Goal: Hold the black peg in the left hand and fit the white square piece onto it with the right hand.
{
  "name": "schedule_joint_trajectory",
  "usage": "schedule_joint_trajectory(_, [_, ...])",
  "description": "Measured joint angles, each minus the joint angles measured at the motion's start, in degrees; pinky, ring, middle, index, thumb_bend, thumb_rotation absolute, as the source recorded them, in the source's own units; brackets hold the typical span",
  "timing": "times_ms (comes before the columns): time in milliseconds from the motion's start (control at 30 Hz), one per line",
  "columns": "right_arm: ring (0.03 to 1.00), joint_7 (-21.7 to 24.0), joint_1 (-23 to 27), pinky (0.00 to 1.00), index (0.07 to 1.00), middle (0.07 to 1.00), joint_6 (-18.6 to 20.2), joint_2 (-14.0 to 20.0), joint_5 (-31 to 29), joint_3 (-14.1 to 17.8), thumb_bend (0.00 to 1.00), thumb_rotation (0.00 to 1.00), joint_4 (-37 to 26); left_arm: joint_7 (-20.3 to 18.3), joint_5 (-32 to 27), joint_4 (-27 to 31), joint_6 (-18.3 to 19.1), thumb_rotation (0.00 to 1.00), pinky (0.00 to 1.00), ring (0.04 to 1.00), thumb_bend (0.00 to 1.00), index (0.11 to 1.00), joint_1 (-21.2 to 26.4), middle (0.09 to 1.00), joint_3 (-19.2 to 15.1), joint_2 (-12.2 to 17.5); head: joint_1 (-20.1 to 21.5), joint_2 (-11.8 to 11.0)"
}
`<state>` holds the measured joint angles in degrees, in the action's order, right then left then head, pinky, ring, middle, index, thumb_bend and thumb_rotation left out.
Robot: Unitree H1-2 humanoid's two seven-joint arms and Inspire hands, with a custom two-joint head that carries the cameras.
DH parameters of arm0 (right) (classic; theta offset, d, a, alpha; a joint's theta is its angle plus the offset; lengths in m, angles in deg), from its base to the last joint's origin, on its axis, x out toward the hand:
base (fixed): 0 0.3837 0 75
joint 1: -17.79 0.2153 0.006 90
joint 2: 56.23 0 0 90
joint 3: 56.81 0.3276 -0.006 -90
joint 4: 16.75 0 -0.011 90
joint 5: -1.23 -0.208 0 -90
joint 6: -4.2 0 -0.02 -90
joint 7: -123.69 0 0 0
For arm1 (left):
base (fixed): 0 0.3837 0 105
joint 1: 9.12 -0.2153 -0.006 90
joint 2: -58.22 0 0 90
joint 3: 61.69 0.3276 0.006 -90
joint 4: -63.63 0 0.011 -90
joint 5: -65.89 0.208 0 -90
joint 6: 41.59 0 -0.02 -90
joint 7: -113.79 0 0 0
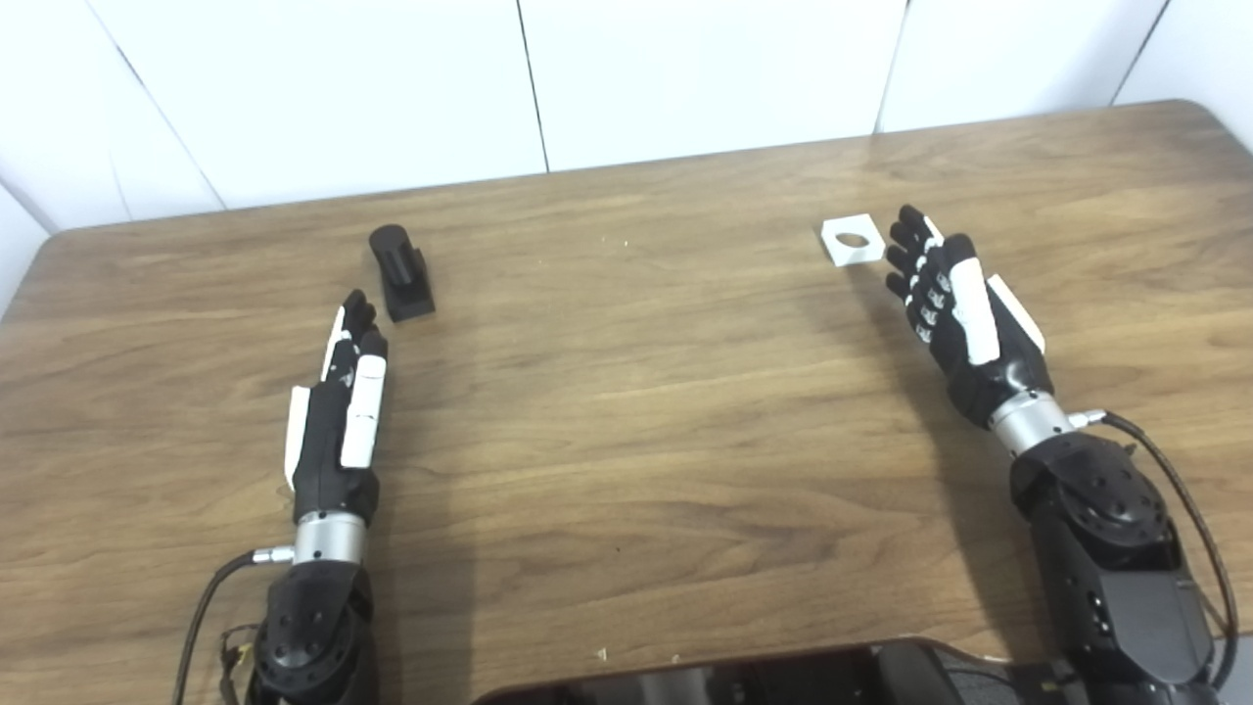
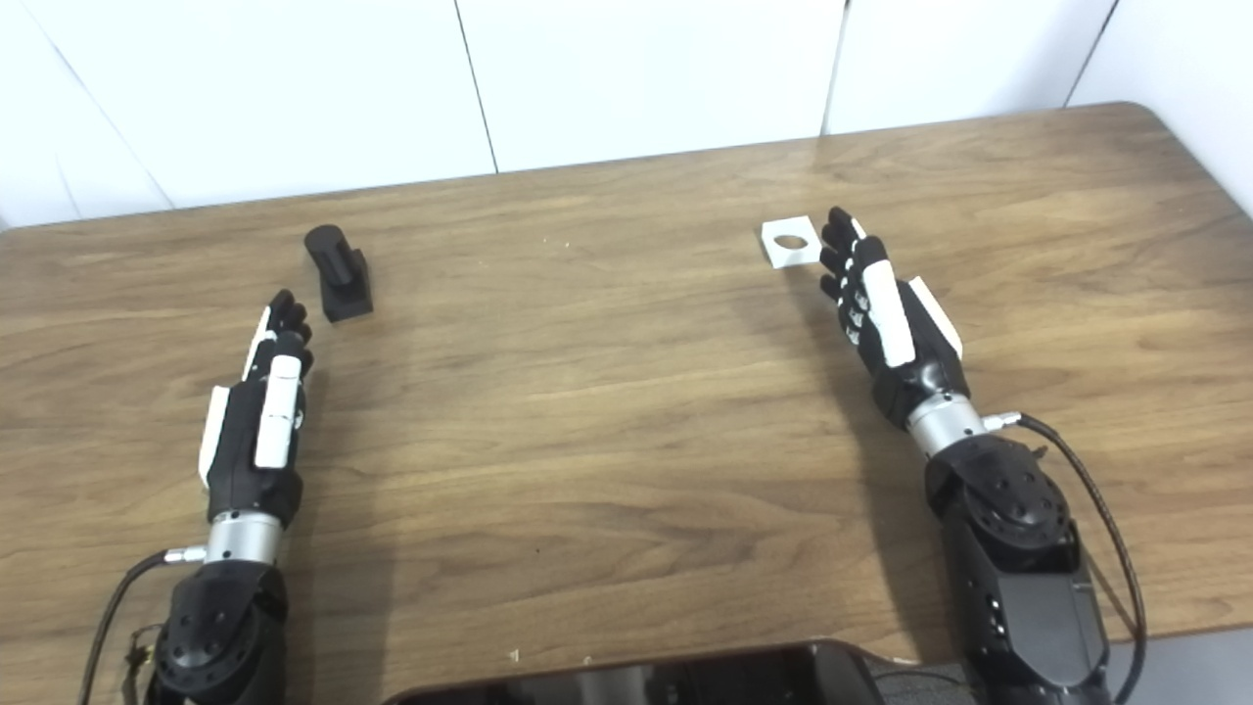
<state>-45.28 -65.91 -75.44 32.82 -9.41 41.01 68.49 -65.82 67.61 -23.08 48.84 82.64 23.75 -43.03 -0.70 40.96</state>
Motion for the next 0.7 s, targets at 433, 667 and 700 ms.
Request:
schedule_joint_trajectory(433, [1.0, -0.02, -0.06, 1.0, 1.0, 1.0, 0.09, 0.67, 0.83, -0.7, 0.71, 1.0, 0.0, 4.89, 12.27, 2.69, 3.11, 0.67, 0.98, 1.0, 0.49, 1.0, 1.58, 1.0, 0.43, 0.42, -2.11, -0.09])
schedule_joint_trajectory(667, [1.0, 0.16, -0.06, 1.0, 1.0, 1.0, 0.07, 0.59, 0.68, -1.05, 0.68, 1.0, 0.46, 4.45, 13.16, 4.56, 9.88, 0.64, 0.96, 1.0, 0.53, 1.0, 4.67, 1.0, -0.91, 2.25, -1.85, -0.26])
schedule_joint_trajectory(700, [1.0, 0.19, -0.07, 1.0, 1.0, 1.0, 0.07, 0.54, 0.68, -1.14, 0.67, 1.0, 0.71, 4.18, 13.52, 4.67, 10.64, 0.63, 0.97, 1.0, 0.53, 1.0, 5.18, 1.0, -0.85, 2.84, -1.85, -0.35])
